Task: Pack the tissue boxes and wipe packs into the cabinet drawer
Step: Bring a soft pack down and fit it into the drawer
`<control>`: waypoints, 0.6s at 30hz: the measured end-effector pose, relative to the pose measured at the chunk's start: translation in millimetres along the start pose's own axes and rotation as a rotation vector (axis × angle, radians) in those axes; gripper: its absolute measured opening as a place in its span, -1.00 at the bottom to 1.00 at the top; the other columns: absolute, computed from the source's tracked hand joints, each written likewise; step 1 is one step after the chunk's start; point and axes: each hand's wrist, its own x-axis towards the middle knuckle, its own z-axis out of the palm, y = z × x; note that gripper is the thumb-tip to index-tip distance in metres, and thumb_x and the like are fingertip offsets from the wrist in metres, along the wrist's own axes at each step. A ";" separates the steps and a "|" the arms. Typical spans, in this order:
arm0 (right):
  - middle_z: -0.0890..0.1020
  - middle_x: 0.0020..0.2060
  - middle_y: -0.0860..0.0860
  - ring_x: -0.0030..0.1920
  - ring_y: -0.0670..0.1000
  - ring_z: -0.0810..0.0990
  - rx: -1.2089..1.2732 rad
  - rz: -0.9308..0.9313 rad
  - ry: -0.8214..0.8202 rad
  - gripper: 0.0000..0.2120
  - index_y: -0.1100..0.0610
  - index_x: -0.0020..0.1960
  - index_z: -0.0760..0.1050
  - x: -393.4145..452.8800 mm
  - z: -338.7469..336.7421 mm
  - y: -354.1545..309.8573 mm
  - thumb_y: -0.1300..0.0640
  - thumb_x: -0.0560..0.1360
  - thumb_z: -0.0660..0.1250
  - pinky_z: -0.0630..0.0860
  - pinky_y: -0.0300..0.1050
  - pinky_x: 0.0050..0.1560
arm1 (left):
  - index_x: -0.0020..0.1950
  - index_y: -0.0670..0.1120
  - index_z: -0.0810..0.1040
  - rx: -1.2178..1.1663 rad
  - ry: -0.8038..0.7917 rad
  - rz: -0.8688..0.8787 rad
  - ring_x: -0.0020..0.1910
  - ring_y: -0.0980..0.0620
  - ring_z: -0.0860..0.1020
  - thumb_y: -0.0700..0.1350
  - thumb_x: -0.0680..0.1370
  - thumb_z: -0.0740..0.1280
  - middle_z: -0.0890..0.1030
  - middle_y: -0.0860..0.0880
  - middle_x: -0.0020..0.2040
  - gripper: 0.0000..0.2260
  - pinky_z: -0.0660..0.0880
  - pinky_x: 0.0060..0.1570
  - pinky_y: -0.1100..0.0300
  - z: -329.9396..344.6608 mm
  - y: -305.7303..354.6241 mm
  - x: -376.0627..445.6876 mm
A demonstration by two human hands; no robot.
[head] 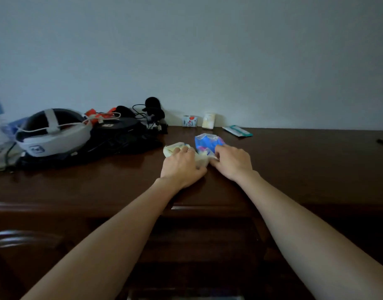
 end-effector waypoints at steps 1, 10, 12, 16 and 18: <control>0.63 -0.09 -0.02 -0.09 0.11 0.62 0.011 0.003 0.017 -0.72 -0.05 -0.09 0.42 -18.8 -9.7 -6.6 -0.25 0.58 0.25 0.36 -0.05 -0.20 | 0.17 -0.10 0.53 0.003 0.020 -0.001 0.21 -0.09 0.48 0.31 0.44 0.25 0.56 -0.04 0.18 -0.45 0.42 -0.14 0.04 -8.1 7.3 -19.4; 0.57 -0.30 -0.09 -0.29 -0.10 0.55 0.338 -0.039 0.643 -0.77 0.02 -0.17 0.44 -214.9 -14.9 -43.2 -0.08 0.44 0.43 0.34 -0.19 -0.35 | 0.47 0.00 0.42 0.053 0.344 0.215 0.14 -0.12 0.46 -0.10 0.41 0.48 0.49 -0.09 0.13 -0.37 0.53 -0.16 0.06 -27.9 16.3 -214.7; 0.60 -0.17 -0.11 -0.19 -0.14 0.57 0.391 -0.118 0.646 -0.78 0.02 -0.06 0.45 -257.9 14.2 -47.5 -0.05 0.44 0.45 0.38 -0.27 -0.28 | 0.44 0.02 0.48 -0.043 0.416 0.256 0.21 -0.13 0.45 -0.18 0.44 0.39 0.50 -0.10 0.17 -0.44 0.51 -0.07 0.08 -0.8 2.2 -264.6; 0.54 -0.08 -0.14 -0.08 -0.09 0.59 0.451 -0.156 0.328 -0.70 0.00 0.03 0.46 -333.5 91.4 -50.6 -0.02 0.37 0.45 0.47 -0.22 -0.23 | 0.37 0.05 0.54 -0.161 0.217 0.236 0.38 -0.11 0.42 -0.21 0.47 0.32 0.47 -0.06 0.32 -0.53 0.56 -0.01 0.08 69.1 -33.5 -352.2; 0.52 -0.15 -0.14 -0.15 -0.09 0.59 0.442 -0.117 0.122 -0.75 -0.05 -0.01 0.43 -361.6 127.2 -49.8 -0.04 0.37 0.41 0.45 -0.21 -0.27 | 0.11 0.00 0.62 -0.175 0.077 0.145 0.39 -0.07 0.42 -0.16 0.47 0.26 0.46 -0.01 0.36 -0.74 0.63 -0.18 -0.10 99.5 -48.5 -378.7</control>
